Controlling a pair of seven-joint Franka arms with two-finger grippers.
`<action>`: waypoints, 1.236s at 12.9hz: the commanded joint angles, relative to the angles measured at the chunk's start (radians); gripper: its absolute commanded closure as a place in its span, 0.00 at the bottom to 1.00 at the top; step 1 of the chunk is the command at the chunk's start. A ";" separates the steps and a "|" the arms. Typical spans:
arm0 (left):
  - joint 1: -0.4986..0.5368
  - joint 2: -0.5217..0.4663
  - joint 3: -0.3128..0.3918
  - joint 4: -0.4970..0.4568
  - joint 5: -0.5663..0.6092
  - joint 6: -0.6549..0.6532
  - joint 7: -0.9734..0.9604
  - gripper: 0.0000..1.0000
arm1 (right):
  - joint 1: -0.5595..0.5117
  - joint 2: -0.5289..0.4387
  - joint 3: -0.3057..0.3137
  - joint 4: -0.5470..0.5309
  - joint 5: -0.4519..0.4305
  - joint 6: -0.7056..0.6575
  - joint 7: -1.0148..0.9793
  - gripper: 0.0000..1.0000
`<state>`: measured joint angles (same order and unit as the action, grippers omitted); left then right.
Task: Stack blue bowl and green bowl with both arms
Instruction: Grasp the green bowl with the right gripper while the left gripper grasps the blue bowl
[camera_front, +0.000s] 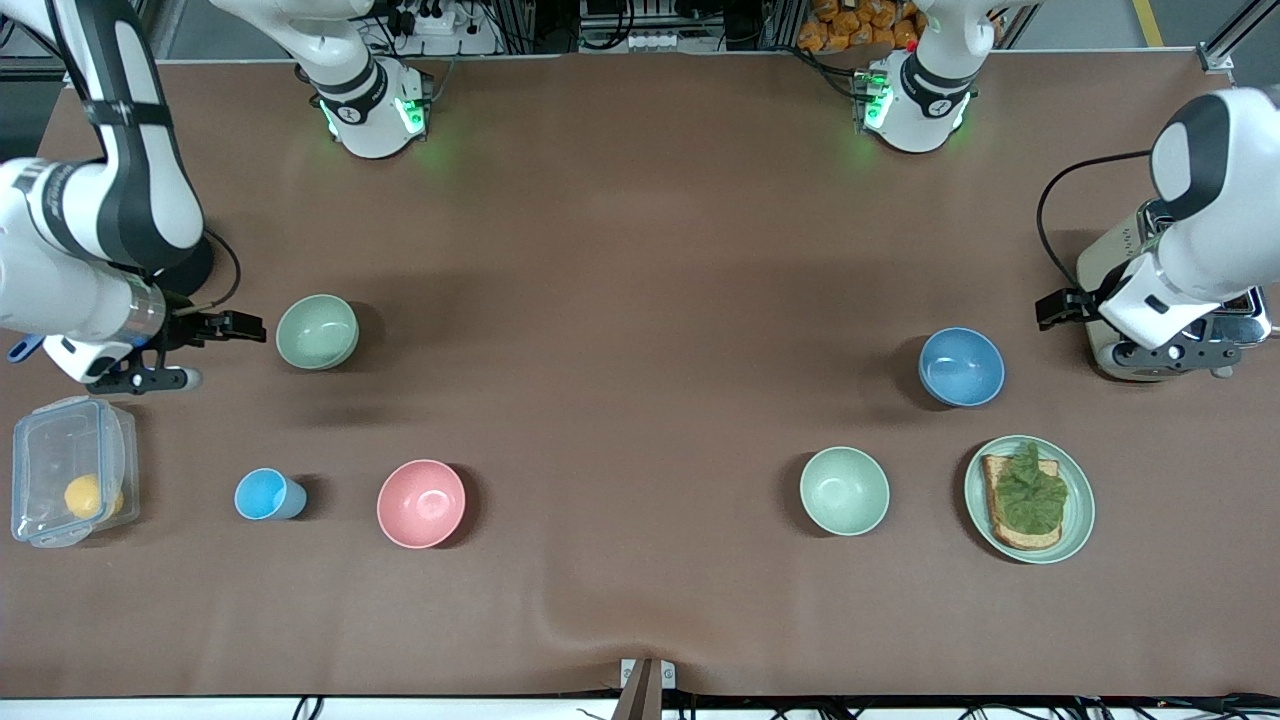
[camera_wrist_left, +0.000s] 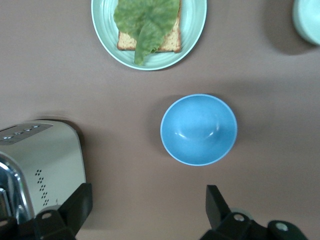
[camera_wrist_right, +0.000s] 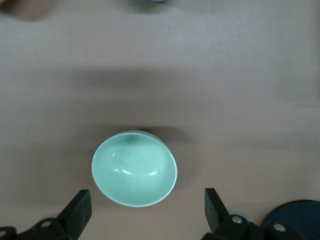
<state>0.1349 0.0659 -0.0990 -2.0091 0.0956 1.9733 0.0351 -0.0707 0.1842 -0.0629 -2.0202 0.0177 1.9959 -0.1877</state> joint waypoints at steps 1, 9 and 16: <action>0.008 0.063 -0.005 -0.014 0.001 0.053 0.017 0.00 | -0.047 0.021 0.012 -0.093 -0.013 0.126 -0.059 0.00; 0.058 0.235 -0.008 -0.071 -0.051 0.252 0.009 0.00 | -0.057 0.069 0.014 -0.250 -0.010 0.336 -0.214 0.10; 0.072 0.299 -0.008 -0.095 -0.051 0.311 0.003 0.12 | -0.075 0.103 0.017 -0.307 0.001 0.452 -0.231 0.76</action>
<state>0.1959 0.3562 -0.1006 -2.0986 0.0637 2.2670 0.0363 -0.1253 0.2992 -0.0588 -2.3135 0.0178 2.4360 -0.3973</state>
